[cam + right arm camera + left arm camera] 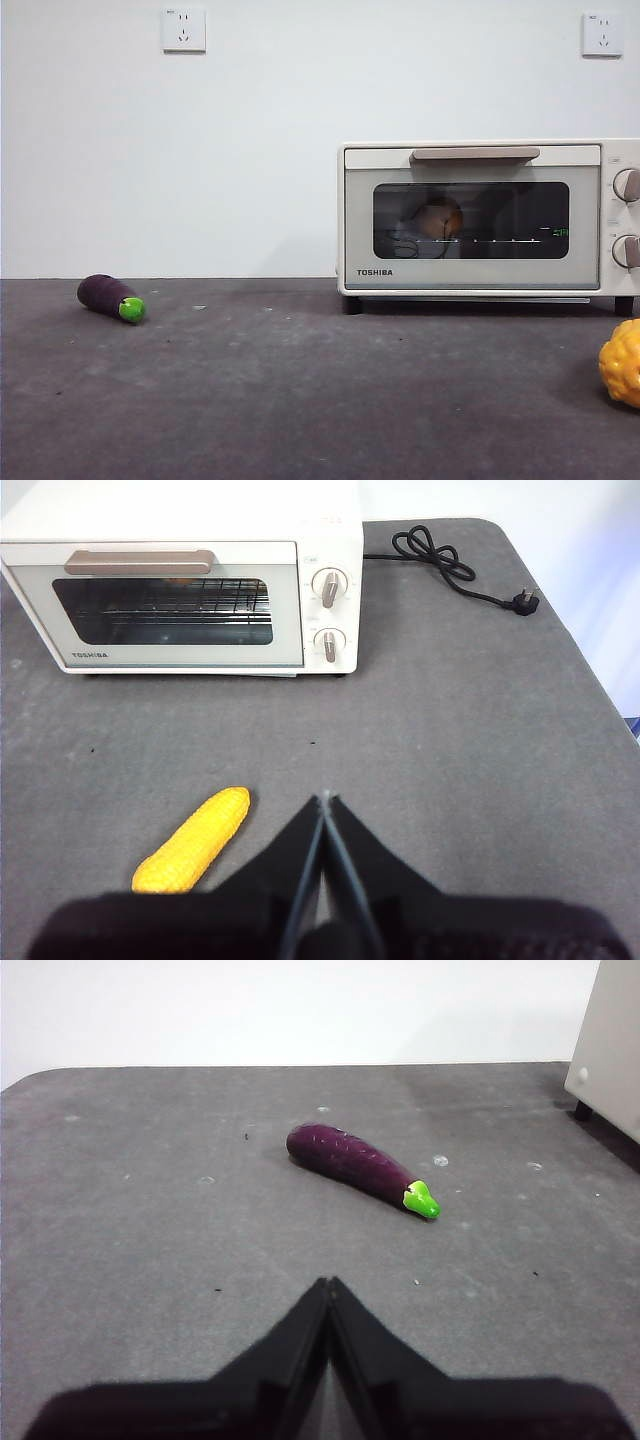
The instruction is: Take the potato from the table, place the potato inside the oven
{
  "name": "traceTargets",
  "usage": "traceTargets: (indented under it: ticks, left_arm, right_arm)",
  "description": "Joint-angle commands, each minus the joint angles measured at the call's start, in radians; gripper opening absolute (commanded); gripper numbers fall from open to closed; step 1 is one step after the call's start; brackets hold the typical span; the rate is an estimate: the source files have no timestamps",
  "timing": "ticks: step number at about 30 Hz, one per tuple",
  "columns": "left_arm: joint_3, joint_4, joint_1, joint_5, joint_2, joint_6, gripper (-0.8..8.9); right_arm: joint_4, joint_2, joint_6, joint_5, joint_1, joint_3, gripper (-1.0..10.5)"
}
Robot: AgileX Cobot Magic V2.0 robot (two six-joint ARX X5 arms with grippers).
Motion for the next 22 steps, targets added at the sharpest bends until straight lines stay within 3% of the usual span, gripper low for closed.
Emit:
traceTargets:
  ticks: [1, 18, 22]
  left_arm:
    - [-0.010, 0.005, -0.002, 0.005, 0.001, -0.008, -0.03]
    - [-0.010, 0.005, -0.002, 0.005, 0.003, -0.008, -0.03]
    - [-0.010, 0.005, -0.002, 0.005, 0.003, -0.008, -0.03]
  right_arm:
    - [-0.020, -0.005, 0.008, 0.001, 0.001, 0.001, 0.0]
    - [-0.020, -0.005, 0.008, 0.000, 0.001, 0.001, 0.0]
    - [-0.020, -0.013, -0.034, 0.006, -0.004, 0.001, 0.0]
